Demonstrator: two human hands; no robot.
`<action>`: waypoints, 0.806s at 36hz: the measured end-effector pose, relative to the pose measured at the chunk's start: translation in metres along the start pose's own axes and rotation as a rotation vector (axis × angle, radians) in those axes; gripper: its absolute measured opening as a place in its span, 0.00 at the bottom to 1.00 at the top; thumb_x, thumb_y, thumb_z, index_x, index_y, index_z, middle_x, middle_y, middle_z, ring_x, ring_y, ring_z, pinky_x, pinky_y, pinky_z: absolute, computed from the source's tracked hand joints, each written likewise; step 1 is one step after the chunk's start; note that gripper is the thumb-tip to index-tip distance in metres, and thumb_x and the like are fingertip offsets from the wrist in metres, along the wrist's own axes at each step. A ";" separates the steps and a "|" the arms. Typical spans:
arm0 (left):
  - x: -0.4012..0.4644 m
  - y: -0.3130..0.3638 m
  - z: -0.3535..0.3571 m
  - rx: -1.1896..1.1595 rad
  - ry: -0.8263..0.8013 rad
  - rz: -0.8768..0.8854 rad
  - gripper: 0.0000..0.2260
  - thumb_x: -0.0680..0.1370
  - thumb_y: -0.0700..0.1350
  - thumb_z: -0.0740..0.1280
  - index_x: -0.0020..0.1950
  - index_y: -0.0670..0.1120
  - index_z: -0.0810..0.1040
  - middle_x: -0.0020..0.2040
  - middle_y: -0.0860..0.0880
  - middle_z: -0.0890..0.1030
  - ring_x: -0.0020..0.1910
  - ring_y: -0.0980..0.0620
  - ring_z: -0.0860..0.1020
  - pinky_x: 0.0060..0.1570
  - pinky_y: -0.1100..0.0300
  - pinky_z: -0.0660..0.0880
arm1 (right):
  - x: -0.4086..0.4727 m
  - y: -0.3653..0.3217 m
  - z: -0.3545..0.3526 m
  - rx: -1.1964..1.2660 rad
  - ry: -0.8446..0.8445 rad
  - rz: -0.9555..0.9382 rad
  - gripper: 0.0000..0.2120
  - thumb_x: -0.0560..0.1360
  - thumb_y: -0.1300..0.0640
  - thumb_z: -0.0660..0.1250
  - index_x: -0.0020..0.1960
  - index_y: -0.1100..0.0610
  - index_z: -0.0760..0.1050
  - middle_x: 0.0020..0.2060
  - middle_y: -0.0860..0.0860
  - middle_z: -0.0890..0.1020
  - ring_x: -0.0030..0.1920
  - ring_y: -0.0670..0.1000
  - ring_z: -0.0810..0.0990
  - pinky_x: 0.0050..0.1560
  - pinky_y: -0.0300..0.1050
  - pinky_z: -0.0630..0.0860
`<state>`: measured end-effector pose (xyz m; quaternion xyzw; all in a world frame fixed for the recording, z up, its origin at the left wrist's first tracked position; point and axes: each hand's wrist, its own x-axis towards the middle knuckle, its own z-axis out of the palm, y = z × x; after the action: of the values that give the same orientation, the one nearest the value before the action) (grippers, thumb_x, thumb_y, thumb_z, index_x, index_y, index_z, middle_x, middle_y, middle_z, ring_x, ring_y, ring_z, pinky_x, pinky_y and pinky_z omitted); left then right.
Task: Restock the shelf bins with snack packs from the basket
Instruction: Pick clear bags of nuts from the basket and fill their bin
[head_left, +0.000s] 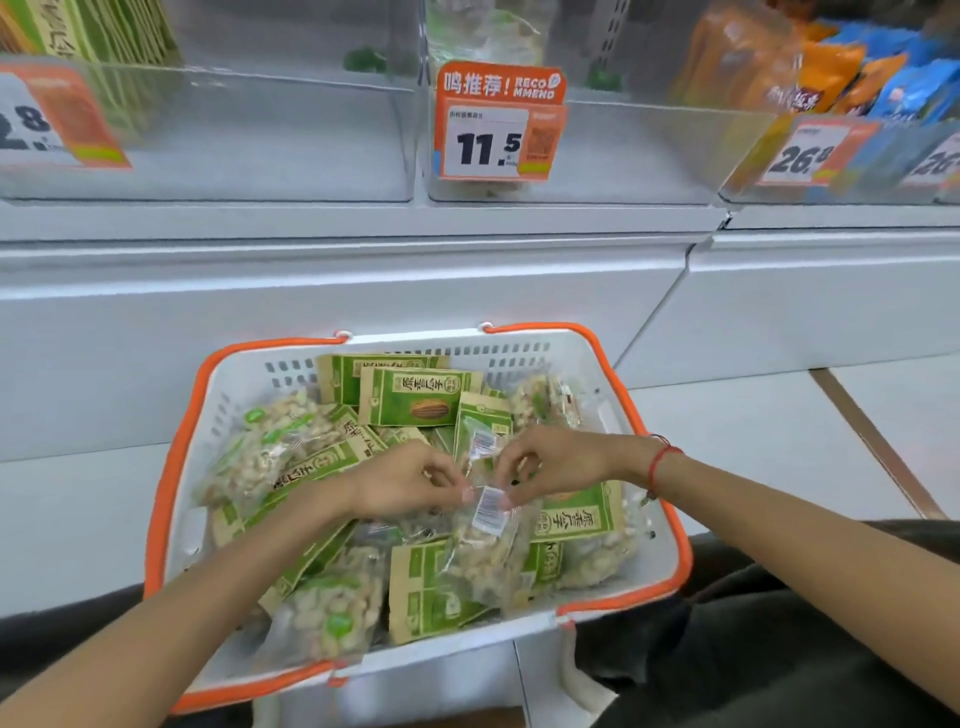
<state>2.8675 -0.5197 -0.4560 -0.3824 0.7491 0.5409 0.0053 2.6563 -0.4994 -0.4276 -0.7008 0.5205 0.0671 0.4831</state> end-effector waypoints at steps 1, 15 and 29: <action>0.002 0.001 -0.002 0.042 0.049 0.004 0.07 0.76 0.50 0.68 0.51 0.50 0.80 0.48 0.56 0.81 0.42 0.63 0.78 0.51 0.59 0.76 | -0.001 0.000 -0.003 0.031 0.023 0.011 0.07 0.73 0.52 0.72 0.48 0.55 0.80 0.43 0.45 0.82 0.45 0.43 0.78 0.55 0.40 0.75; 0.017 0.028 0.007 0.436 0.701 0.097 0.31 0.70 0.58 0.71 0.70 0.53 0.66 0.66 0.56 0.71 0.63 0.56 0.72 0.64 0.59 0.68 | 0.008 -0.009 -0.037 0.998 0.512 0.260 0.12 0.74 0.54 0.71 0.52 0.61 0.78 0.42 0.53 0.84 0.38 0.45 0.82 0.38 0.34 0.79; 0.000 -0.004 -0.026 -0.775 0.267 -0.208 0.10 0.79 0.46 0.62 0.58 0.45 0.74 0.53 0.43 0.81 0.47 0.52 0.83 0.48 0.61 0.78 | 0.013 0.042 -0.032 -0.302 0.546 0.603 0.18 0.77 0.41 0.62 0.49 0.58 0.70 0.46 0.55 0.77 0.45 0.55 0.76 0.42 0.45 0.71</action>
<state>2.8806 -0.5413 -0.4478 -0.4965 0.4419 0.7248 -0.1813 2.6158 -0.5321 -0.4441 -0.5720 0.7951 0.0930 0.1787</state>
